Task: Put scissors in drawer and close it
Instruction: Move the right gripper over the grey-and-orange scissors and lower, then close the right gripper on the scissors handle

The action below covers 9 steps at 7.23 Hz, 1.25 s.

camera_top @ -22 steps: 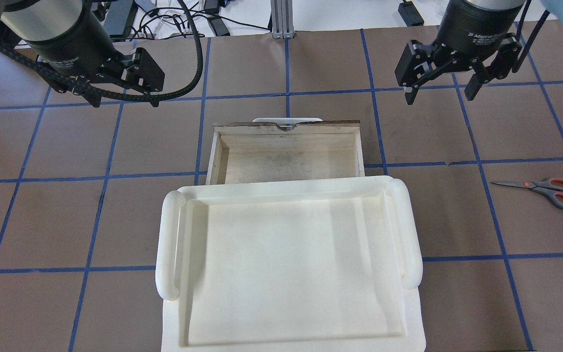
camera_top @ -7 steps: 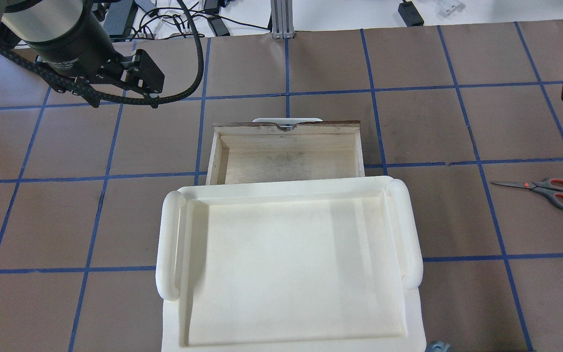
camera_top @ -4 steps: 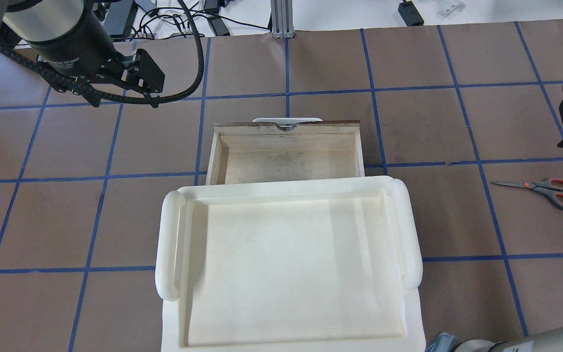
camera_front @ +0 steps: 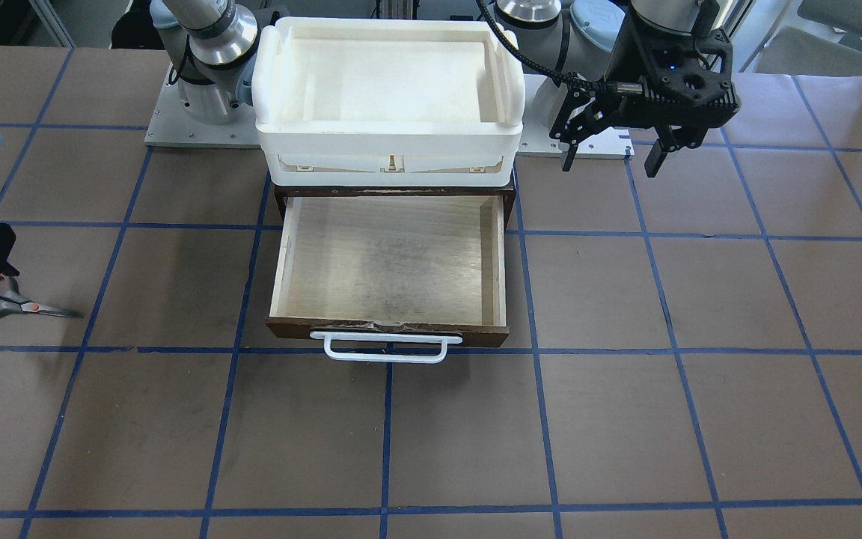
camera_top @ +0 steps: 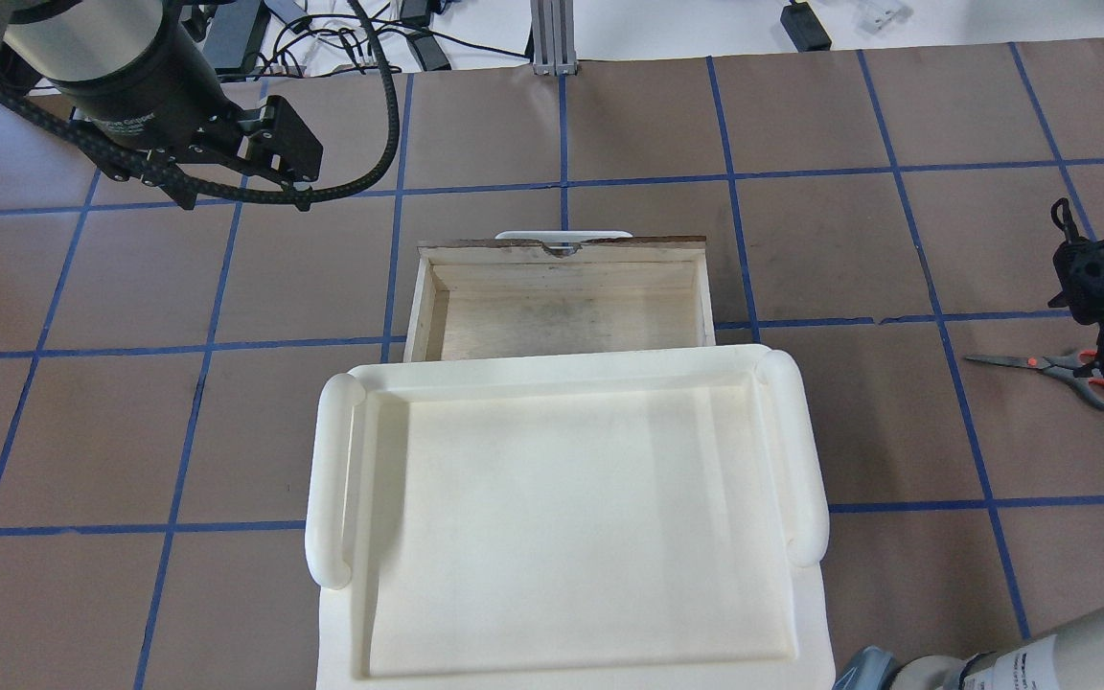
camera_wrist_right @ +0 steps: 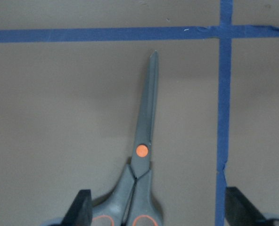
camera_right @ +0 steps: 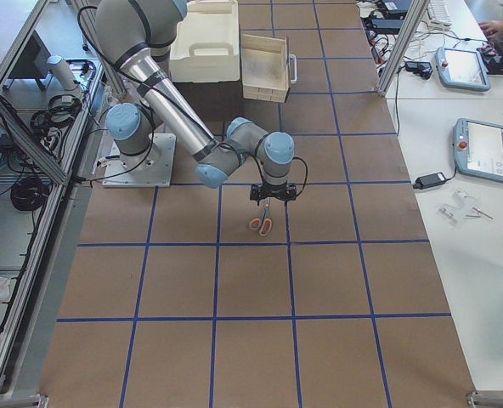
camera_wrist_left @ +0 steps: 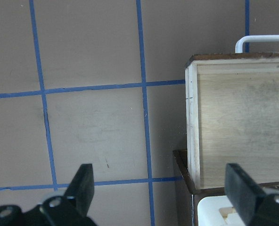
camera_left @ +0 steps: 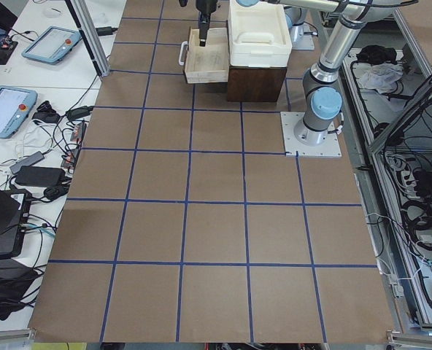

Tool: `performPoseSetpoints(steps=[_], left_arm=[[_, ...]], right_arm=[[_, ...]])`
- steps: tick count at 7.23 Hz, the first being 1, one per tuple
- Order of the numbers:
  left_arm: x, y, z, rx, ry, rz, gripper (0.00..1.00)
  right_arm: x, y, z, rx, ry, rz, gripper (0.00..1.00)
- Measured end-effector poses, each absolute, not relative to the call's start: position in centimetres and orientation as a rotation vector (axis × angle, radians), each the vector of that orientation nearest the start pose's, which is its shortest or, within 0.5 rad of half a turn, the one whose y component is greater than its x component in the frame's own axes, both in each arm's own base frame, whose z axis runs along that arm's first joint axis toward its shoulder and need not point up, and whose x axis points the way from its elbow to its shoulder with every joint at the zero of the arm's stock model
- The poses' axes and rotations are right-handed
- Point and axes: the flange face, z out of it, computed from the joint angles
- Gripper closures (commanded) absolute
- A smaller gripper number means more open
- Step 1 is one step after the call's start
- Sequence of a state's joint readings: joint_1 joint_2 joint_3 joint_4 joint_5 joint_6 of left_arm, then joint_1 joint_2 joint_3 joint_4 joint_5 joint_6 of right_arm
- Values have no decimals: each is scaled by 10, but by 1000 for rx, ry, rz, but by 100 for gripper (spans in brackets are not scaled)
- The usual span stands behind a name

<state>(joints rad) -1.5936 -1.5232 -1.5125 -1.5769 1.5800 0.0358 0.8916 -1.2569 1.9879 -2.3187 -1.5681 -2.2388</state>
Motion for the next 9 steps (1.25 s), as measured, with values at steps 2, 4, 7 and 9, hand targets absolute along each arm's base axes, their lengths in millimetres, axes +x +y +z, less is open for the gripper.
performPoseSetpoints(steps=[2,4,7,9], left_arm=[[-143,-476,539,90,3127,-156,0],[-143,-476,539,89,3127,-156,0],[-143,-476,539,90,3127,-156,0],[-143,-476,539,89,3127,-156,0]], right_arm=[[-233,-483,191,-2179,2268,2,0],[-249,-476,172,-2131,2287,2,8],[-250,-474,170,-2125,2287,14,77],[-249,-475,175,-2137,2291,20,100]])
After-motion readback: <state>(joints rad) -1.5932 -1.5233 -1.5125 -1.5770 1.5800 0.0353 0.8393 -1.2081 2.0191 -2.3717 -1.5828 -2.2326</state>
